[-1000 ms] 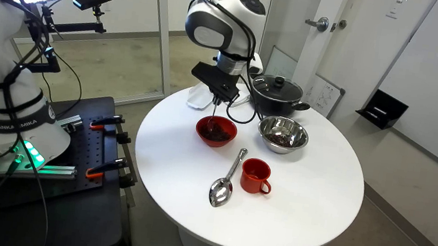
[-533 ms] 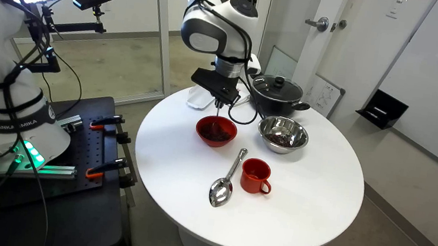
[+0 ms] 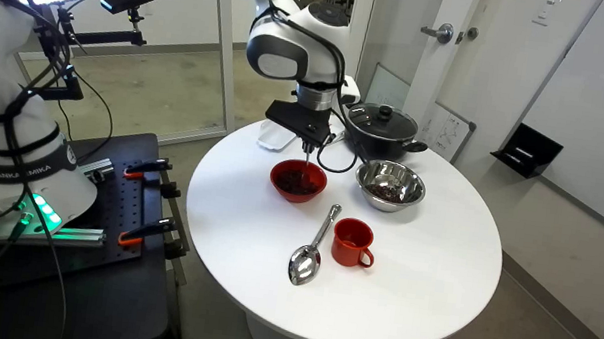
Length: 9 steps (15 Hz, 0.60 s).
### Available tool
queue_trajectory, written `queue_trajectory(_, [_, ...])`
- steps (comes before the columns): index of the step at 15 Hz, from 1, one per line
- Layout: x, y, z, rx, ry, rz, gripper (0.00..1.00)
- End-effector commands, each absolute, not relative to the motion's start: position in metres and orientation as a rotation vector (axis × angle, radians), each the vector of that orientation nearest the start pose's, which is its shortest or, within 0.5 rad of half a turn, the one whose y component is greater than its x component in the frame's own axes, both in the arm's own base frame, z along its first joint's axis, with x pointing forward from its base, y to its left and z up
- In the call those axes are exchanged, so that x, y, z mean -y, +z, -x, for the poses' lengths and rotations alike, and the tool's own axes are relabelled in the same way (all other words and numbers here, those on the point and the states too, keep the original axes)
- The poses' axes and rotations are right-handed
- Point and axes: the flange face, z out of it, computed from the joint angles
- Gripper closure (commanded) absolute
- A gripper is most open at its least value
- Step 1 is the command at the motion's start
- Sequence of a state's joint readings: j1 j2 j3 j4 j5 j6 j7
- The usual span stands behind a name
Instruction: Use the spoon to mix the content in the red bowl
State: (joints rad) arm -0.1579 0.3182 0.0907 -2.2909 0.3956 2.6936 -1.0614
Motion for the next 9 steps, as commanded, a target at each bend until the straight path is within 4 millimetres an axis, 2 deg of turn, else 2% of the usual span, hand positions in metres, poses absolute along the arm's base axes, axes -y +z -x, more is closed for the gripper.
queue_trajectory(1, [0.049, 0.212, -0.537, 0.957, -0.331, 2.877, 0.99])
queue_trajectory(7, [0.055, 0.201, -0.537, 0.927, -0.285, 2.903, 0.99])
queue_trajectory(9, [0.056, 0.202, -0.536, 0.916, -0.277, 2.943, 0.99])
